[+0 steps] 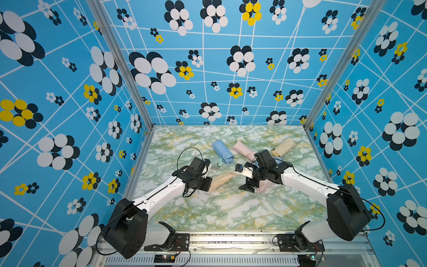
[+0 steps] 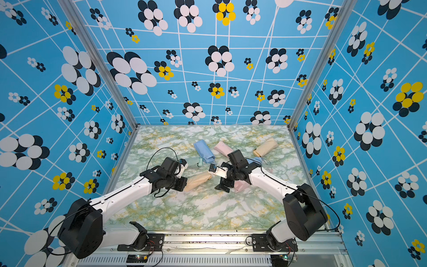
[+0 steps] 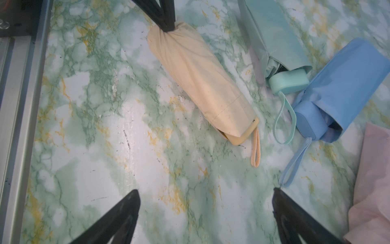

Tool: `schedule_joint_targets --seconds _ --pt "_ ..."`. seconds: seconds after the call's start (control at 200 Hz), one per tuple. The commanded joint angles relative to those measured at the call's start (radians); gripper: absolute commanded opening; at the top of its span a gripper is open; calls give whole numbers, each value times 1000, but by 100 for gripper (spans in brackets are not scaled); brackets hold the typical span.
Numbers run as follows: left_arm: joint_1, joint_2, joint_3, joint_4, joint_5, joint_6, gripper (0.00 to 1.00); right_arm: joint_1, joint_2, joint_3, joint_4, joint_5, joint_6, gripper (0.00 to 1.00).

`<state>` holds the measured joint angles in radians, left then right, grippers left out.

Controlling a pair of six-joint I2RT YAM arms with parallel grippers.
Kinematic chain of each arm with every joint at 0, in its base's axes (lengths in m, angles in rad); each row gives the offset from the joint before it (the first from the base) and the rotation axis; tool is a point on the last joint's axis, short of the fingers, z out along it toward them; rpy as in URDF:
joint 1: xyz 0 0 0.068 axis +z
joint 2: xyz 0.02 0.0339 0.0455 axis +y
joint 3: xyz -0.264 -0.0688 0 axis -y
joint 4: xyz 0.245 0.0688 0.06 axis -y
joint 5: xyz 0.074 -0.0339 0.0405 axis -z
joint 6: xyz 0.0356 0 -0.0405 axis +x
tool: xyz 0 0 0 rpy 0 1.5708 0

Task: Take umbrellas out of sleeves
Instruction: Move the umbrella to the center of the board.

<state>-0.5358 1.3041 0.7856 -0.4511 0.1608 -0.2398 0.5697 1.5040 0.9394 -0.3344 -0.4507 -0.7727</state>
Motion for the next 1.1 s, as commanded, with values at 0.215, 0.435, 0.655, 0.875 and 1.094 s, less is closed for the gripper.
schedule_joint_targets --seconds 0.215,0.435,0.655,0.875,1.094 --pt "-10 -126 -73 -25 -58 -77 42 25 66 55 -33 -3 -53 99" --pt "-19 -180 -133 -2 -1 -187 54 28 96 76 -38 0 -65 99" --pt "-48 -204 -197 4 24 -284 54 30 103 75 -43 7 -67 98" --pt "-60 -166 -246 66 30 -304 45 31 105 70 -37 11 -62 97" --pt "-62 -81 -242 137 26 -265 30 32 104 73 -40 12 -63 96"
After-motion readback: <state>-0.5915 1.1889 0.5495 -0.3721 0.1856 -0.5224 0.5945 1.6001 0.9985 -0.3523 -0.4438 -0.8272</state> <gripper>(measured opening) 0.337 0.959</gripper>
